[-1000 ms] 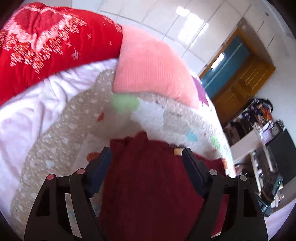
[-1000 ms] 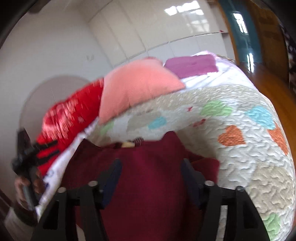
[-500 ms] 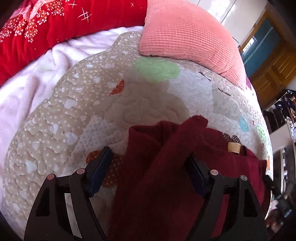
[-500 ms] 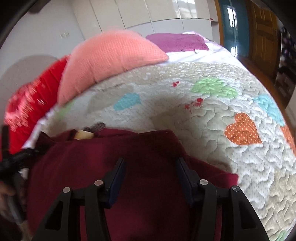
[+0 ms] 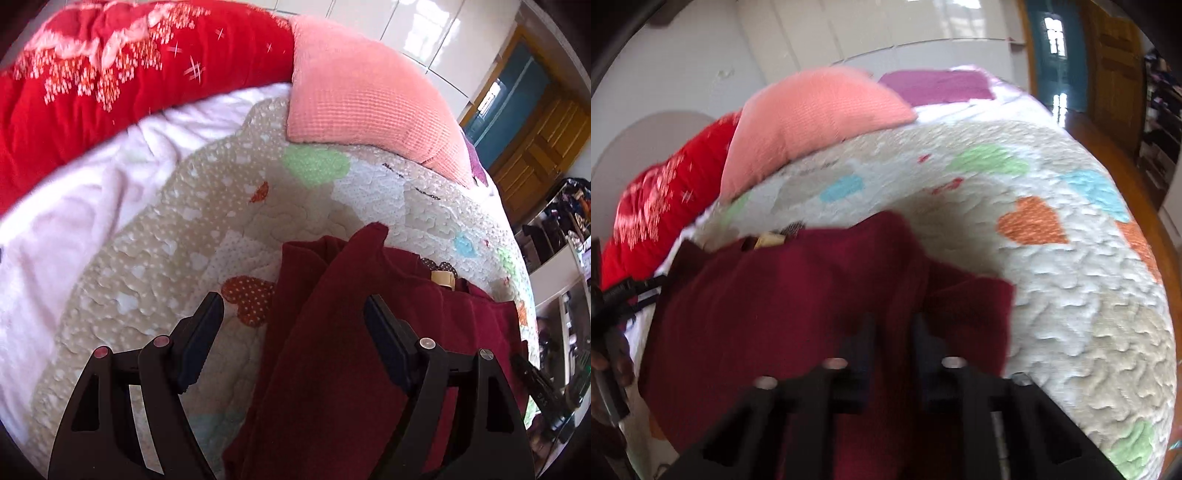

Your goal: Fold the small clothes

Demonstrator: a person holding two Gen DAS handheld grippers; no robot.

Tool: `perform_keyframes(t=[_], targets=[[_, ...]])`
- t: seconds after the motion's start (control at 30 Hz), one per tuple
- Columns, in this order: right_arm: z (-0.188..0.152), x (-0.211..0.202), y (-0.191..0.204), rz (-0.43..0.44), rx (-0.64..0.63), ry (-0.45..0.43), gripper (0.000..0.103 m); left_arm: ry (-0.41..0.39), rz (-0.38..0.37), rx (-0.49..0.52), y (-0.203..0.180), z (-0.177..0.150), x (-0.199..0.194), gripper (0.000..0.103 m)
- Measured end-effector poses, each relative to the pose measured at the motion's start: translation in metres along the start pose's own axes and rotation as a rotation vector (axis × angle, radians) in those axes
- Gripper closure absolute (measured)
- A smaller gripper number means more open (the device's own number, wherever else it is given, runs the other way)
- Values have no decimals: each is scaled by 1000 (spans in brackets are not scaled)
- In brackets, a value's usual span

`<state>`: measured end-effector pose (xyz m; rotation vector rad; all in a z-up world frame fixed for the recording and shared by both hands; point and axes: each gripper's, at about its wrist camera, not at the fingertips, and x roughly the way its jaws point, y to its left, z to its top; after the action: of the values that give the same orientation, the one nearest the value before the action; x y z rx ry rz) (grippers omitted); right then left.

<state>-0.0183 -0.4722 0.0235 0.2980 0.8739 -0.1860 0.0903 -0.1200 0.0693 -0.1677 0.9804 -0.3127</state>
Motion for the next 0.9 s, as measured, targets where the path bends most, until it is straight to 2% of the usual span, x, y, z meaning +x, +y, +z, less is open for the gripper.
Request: perform_keyframes(t=[0.1, 0.2, 0.23, 0.3, 0.37, 0.47, 0.6, 0.73, 0.77, 0.83, 0.9], targets=[[0, -9, 9, -47, -77, -27, 96, -11, -16, -5, -1, 2, -5, 24], [10, -37, 1, -56, -59, -116, 96, -10, 15, 7, -6, 3, 0, 24], [13, -37, -1, -50, -43, -121, 96, -3, 33, 8, -8, 3, 5, 24], [16, -23, 0, -88, -61, -86, 96, 22, 49, 8, -10, 1, 18, 24], [11, -1, 6, -199, -134, -44, 96, 46, 68, 12, -12, -1, 28, 24], [6, 3, -5, -192, -82, -32, 96, 57, 99, 14, -9, 0, 36, 24], [5, -9, -9, -212, -90, -41, 96, 44, 94, -18, -5, 6, 37, 24], [4, -10, -11, -192, -77, -36, 96, 43, 140, -5, -11, 12, 49, 23], [2, -12, -10, -191, -72, -36, 94, 45, 148, -3, -11, 12, 53, 23], [6, -25, -10, -194, -28, -88, 71, 39, 157, -6, -10, 10, 58, 23], [11, -43, -4, -163, 5, -185, 66, 35, 153, -14, -9, 8, 61, 23]])
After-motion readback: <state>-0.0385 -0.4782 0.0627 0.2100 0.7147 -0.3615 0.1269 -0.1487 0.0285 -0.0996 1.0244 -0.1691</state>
